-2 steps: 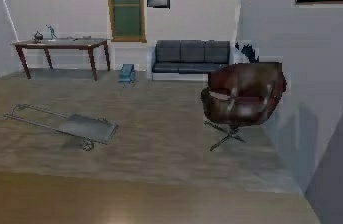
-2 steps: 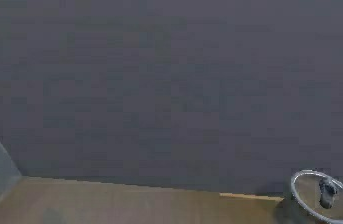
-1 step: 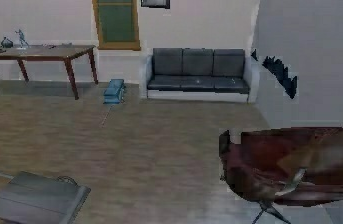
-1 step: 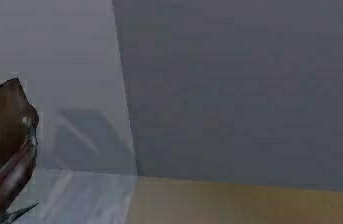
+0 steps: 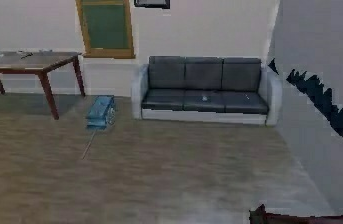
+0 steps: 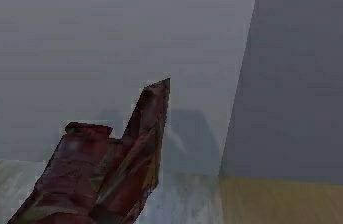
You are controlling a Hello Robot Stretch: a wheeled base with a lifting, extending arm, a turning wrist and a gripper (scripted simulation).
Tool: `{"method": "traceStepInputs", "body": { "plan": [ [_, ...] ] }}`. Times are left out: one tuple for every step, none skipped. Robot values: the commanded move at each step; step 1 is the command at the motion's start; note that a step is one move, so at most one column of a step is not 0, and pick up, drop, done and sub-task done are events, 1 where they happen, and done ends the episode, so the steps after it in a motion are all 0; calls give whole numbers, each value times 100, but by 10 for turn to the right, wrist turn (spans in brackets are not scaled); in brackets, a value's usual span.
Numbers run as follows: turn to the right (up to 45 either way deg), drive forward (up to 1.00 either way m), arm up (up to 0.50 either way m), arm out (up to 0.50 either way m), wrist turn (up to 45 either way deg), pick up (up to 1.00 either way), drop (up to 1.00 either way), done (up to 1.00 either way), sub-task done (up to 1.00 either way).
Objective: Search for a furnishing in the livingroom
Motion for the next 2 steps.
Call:
{"method": "traceStepInputs", "body": {
  "plan": [
    [30, 0, 0, 0, 0, 0, 0, 0, 0],
    [-450, 0, 0, 0, 0, 0, 0, 0, 0]
  ]
}}
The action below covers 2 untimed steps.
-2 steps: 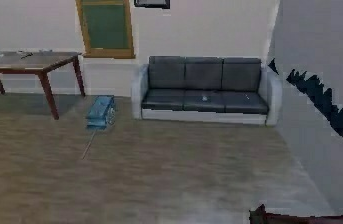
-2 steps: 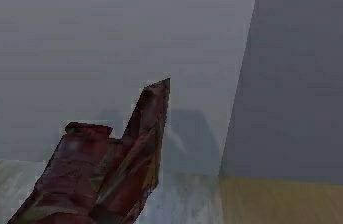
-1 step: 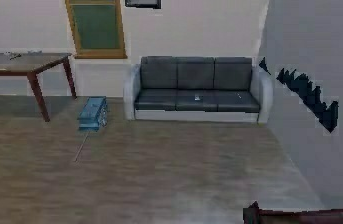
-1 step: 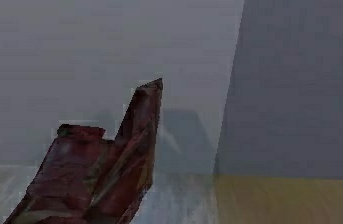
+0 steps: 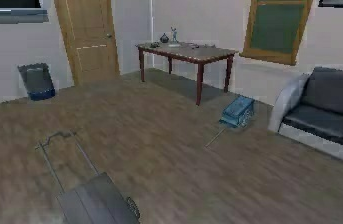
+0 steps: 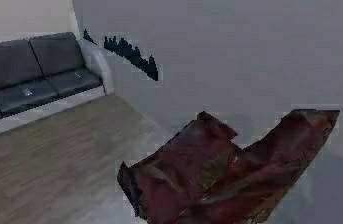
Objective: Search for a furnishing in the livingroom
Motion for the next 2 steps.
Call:
{"method": "traceStepInputs", "body": {
  "plan": [
    [-450, 0, 0, 0, 0, 0, 0, 0, 0],
    [-300, 0, 0, 0, 0, 0, 0, 0, 0]
  ]
}}
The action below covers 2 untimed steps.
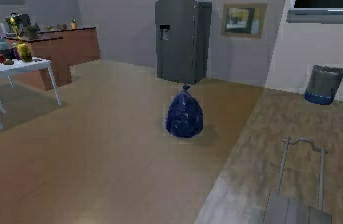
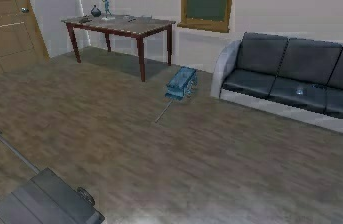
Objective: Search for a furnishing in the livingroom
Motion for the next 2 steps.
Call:
{"method": "traceStepInputs", "body": {
  "plan": [
    [0, 5, 0, 0, 0, 0, 0, 0, 0],
    [-150, 0, 0, 0, 0, 0, 0, 0, 0]
  ]
}}
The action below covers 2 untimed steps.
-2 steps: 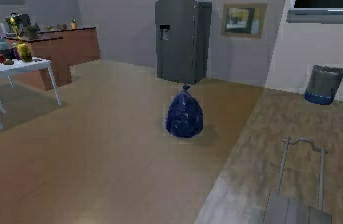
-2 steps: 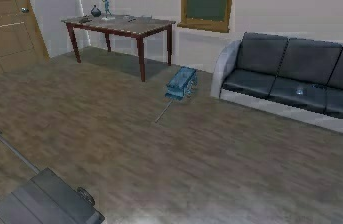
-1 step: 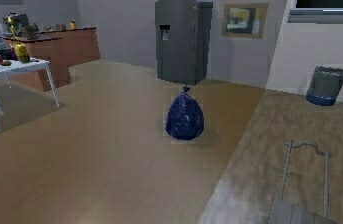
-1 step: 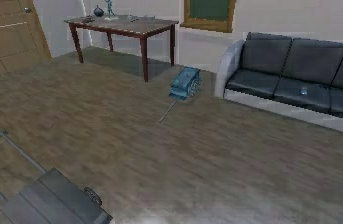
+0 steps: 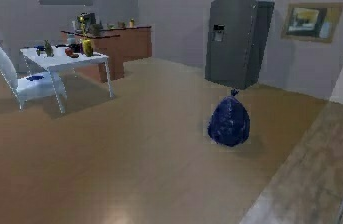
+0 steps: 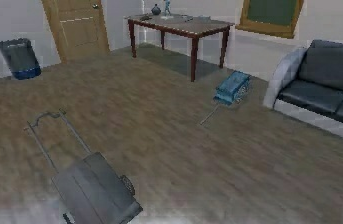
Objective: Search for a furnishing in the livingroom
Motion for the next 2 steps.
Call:
{"method": "traceStepInputs", "body": {
  "plan": [
    [0, 100, 0, 0, 0, 0, 0, 0, 0],
    [-30, 0, 0, 0, 0, 0, 0, 0, 0]
  ]
}}
